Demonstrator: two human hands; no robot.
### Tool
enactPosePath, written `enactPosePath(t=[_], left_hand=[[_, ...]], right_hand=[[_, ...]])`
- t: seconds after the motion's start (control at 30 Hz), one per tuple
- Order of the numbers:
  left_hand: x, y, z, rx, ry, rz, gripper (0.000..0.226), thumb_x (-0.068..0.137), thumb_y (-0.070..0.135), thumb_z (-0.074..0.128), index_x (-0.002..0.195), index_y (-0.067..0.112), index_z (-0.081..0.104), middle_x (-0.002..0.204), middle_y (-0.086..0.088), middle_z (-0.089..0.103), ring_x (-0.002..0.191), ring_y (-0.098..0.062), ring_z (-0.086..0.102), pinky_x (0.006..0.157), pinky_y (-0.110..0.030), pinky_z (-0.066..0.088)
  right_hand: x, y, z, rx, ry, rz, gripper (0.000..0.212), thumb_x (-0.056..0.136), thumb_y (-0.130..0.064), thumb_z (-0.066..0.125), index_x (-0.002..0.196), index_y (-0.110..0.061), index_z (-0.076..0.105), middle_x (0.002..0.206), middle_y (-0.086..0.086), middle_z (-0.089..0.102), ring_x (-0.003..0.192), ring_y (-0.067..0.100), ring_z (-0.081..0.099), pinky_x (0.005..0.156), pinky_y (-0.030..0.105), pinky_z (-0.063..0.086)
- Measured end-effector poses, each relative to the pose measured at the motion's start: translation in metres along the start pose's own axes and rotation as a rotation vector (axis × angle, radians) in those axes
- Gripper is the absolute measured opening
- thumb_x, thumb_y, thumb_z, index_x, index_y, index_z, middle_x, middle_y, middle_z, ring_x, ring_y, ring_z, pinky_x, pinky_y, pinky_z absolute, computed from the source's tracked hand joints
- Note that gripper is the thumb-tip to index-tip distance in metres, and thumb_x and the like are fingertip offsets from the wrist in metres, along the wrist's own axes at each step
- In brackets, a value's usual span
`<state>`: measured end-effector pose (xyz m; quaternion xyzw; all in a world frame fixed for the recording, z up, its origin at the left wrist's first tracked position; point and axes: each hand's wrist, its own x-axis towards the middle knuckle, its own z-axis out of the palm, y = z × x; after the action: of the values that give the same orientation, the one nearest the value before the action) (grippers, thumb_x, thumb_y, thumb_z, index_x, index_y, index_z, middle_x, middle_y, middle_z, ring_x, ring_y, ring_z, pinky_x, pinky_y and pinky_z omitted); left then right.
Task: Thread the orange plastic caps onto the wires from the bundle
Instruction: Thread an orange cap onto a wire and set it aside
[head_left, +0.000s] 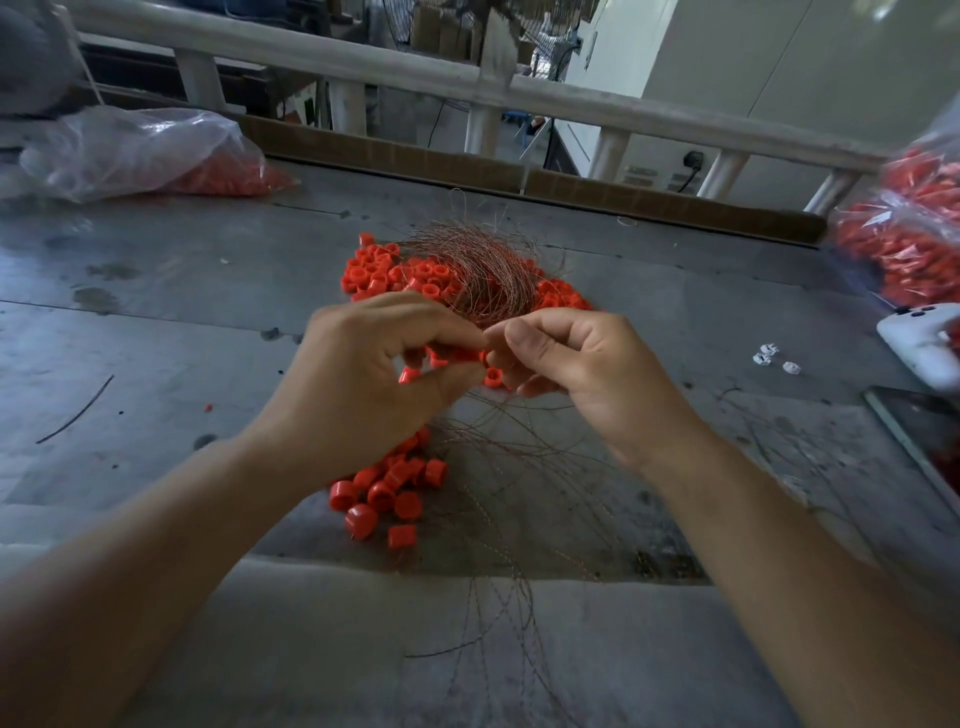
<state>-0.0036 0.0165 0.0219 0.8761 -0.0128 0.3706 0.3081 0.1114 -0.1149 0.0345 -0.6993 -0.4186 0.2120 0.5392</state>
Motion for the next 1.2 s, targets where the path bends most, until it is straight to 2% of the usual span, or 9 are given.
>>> enactPosePath(t=[0.2,0.27,0.4,0.5,0.6,0.8,0.93,1.07,1.2], left_hand=[[0.0,-0.001,0.001,-0.077,-0.085,0.058,0.022,0.074,0.032,0.068,0.094,0.027,0.062,0.091,0.024,0.058,0.084,0.013,0.057,0.074,-0.005,0.044],[-0.001,0.0,0.002,-0.084,-0.117,0.079,0.018,0.076,0.032,0.062,0.093,0.028,0.062,0.09,0.022,0.059,0.083,0.009,0.058,0.072,-0.008,0.047],[-0.001,0.001,0.002,-0.06,-0.153,0.105,0.018,0.076,0.033,0.061,0.091,0.024,0.064,0.087,0.017,0.06,0.086,0.0,0.06,0.074,-0.01,0.048],[0.0,0.001,0.0,-0.048,-0.124,0.047,0.022,0.073,0.033,0.068,0.092,0.026,0.064,0.085,0.023,0.059,0.08,0.008,0.058,0.072,-0.009,0.047],[0.001,0.002,-0.002,-0.044,-0.087,0.008,0.021,0.073,0.027,0.065,0.094,0.027,0.063,0.083,0.023,0.059,0.079,0.004,0.059,0.07,-0.011,0.048],[0.001,0.002,-0.005,0.003,-0.076,-0.043,0.02,0.073,0.029,0.069,0.091,0.023,0.067,0.079,0.028,0.055,0.068,0.022,0.052,0.064,0.004,0.036],[0.002,0.0,-0.004,0.078,-0.057,-0.128,0.013,0.072,0.021,0.073,0.085,0.018,0.073,0.074,0.031,0.054,0.07,0.012,0.056,0.06,0.002,0.037],[0.002,0.0,-0.005,0.013,-0.005,-0.212,0.019,0.071,0.018,0.074,0.074,0.035,0.066,0.057,0.032,0.052,0.056,0.011,0.055,0.051,0.001,0.036],[0.003,-0.004,-0.005,-0.057,-0.026,-0.285,0.022,0.07,0.021,0.073,0.067,0.041,0.062,0.057,0.037,0.058,0.06,0.012,0.059,0.057,0.0,0.041]], right_hand=[[0.001,0.001,0.002,0.239,0.017,0.085,0.014,0.073,-0.024,0.061,0.079,-0.012,0.066,0.061,-0.006,0.065,0.06,0.006,0.061,0.056,0.017,0.049],[0.001,0.002,0.004,0.258,0.019,0.084,0.006,0.078,-0.016,0.061,0.076,-0.013,0.065,0.061,-0.006,0.065,0.058,0.005,0.06,0.054,0.016,0.047],[0.001,0.001,0.003,0.282,0.096,0.058,0.015,0.084,-0.009,0.058,0.071,-0.013,0.064,0.061,-0.005,0.064,0.058,0.006,0.059,0.054,0.017,0.048],[0.002,-0.001,-0.003,0.331,0.216,0.036,0.02,0.085,-0.008,0.056,0.068,-0.015,0.063,0.06,-0.006,0.063,0.055,0.005,0.057,0.052,0.017,0.046],[0.002,-0.003,-0.006,0.328,0.275,0.025,0.02,0.085,-0.009,0.057,0.068,-0.016,0.063,0.06,-0.007,0.063,0.056,0.005,0.057,0.052,0.017,0.046],[0.001,-0.003,-0.004,0.313,0.353,-0.023,0.019,0.084,-0.007,0.058,0.068,-0.016,0.063,0.06,-0.007,0.064,0.058,0.004,0.058,0.054,0.015,0.046],[0.001,-0.003,-0.008,0.319,0.397,-0.051,0.022,0.085,-0.006,0.058,0.067,-0.018,0.063,0.062,-0.007,0.064,0.06,0.006,0.059,0.056,0.017,0.046],[0.001,-0.003,-0.013,0.346,0.427,-0.067,0.021,0.084,-0.006,0.058,0.068,-0.018,0.064,0.063,-0.006,0.064,0.061,0.007,0.059,0.056,0.017,0.046],[0.001,-0.004,-0.012,0.385,0.463,-0.109,0.021,0.084,-0.006,0.059,0.069,-0.019,0.066,0.065,-0.005,0.066,0.063,0.007,0.06,0.059,0.018,0.048]])
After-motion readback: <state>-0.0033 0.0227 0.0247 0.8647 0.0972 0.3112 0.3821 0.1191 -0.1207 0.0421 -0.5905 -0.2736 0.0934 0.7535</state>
